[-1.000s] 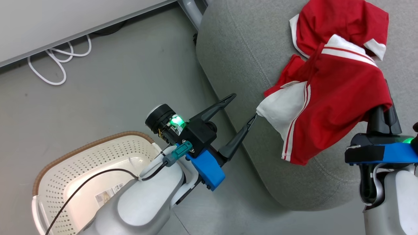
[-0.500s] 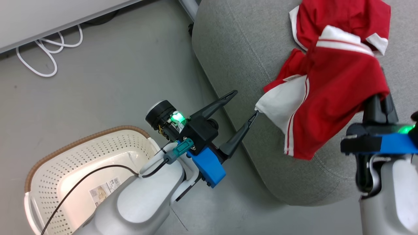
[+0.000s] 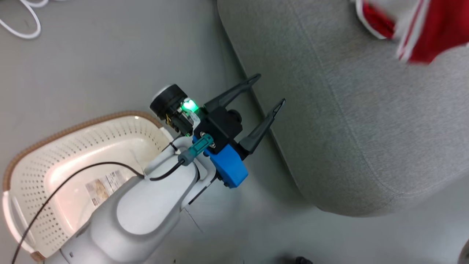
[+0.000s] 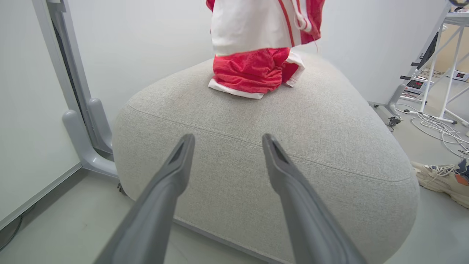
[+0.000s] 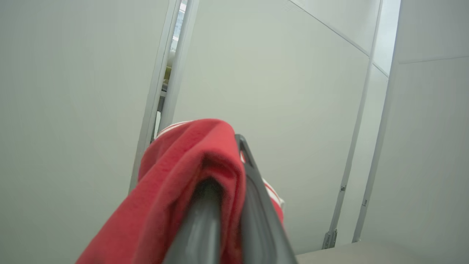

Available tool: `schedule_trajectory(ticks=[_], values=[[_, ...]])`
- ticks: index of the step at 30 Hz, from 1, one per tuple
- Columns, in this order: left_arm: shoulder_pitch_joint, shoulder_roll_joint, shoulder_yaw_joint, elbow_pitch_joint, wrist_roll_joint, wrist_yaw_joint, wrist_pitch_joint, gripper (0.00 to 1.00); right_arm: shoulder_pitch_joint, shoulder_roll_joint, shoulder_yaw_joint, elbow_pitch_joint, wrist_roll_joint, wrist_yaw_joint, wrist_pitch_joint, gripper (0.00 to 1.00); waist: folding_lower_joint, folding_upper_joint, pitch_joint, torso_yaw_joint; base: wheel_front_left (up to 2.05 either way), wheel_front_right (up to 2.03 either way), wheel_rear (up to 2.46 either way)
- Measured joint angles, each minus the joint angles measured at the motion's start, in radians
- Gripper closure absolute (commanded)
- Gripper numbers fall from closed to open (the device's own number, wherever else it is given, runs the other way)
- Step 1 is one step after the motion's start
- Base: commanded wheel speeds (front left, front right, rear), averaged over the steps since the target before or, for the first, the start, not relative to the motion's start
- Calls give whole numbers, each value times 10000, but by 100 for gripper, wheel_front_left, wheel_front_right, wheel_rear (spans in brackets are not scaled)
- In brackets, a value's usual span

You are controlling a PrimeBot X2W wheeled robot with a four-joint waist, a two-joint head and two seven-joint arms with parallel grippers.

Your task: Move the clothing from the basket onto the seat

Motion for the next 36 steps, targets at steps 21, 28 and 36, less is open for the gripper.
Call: schedule_trajectory(ticks=[21,28,36], values=[[-1033,646,-59,-1080,508,163,642,0,-1612,-1296,-2851,3708,-290,0,-2,100,0,0,2866,303,0,0,0],[-1034,686,-113,-1112,493,222,644,0,-1292,-848,-2880,4656,-635,0,0,100,0,0,2878,336,0,0,0],[-1009,608,-157,-934,343,251,370,0,-764,-809,-3018,4343,-698,0,0,0,0,0,2503,370,0,0,0]])
